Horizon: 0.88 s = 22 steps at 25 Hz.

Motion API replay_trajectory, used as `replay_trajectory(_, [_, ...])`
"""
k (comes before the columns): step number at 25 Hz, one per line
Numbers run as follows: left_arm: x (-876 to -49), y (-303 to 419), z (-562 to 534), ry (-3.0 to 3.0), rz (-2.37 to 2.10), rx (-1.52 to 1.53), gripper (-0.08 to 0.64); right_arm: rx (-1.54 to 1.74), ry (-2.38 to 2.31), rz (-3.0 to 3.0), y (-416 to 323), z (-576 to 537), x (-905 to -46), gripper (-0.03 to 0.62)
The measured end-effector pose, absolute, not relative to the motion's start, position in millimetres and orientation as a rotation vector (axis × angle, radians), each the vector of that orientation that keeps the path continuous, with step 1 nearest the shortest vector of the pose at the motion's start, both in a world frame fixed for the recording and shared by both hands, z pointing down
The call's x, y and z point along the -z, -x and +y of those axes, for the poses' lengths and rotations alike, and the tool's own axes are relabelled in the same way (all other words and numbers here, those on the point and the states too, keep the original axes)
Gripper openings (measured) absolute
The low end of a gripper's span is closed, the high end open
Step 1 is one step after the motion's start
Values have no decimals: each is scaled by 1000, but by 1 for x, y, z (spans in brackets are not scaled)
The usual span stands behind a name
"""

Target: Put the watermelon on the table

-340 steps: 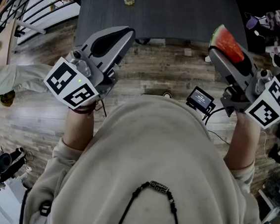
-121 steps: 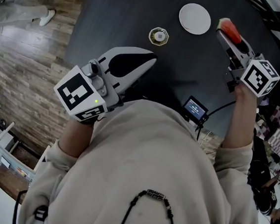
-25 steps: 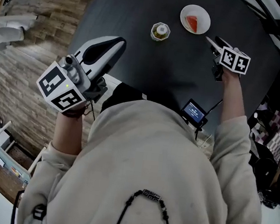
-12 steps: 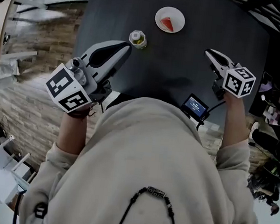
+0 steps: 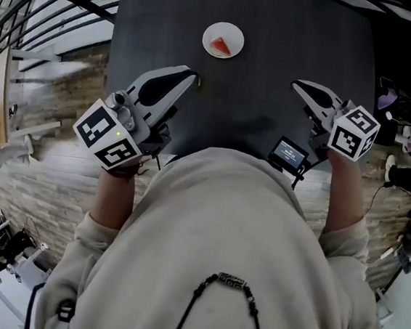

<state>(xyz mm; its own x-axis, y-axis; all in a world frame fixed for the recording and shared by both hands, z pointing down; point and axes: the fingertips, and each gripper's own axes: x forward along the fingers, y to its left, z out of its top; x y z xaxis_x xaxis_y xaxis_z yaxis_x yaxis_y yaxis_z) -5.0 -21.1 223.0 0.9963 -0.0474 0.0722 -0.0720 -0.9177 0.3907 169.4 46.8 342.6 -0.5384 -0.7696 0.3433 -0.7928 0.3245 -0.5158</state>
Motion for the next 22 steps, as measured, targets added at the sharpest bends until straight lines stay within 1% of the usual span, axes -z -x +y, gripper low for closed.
replay_trajectory(4, [-215, -12, -15, -2758, -11, -80, 6, -943, -1551, -2602, -171, 57, -307, 15])
replay_trajectory(11, [-209, -26, -3, -2741, 95, -62, 6, -767, -1504, -2737, -146, 54, -245, 15])
replay_trajectory(14, [-212, -38, 19, -2753, 171, -74, 6, -674, -1442, -2752, -135, 60, -239, 15])
replay_trajectory(22, [-216, -46, 19, -2731, 217, -77, 6, -697, -1471, -2835, -137, 58, -223, 15])
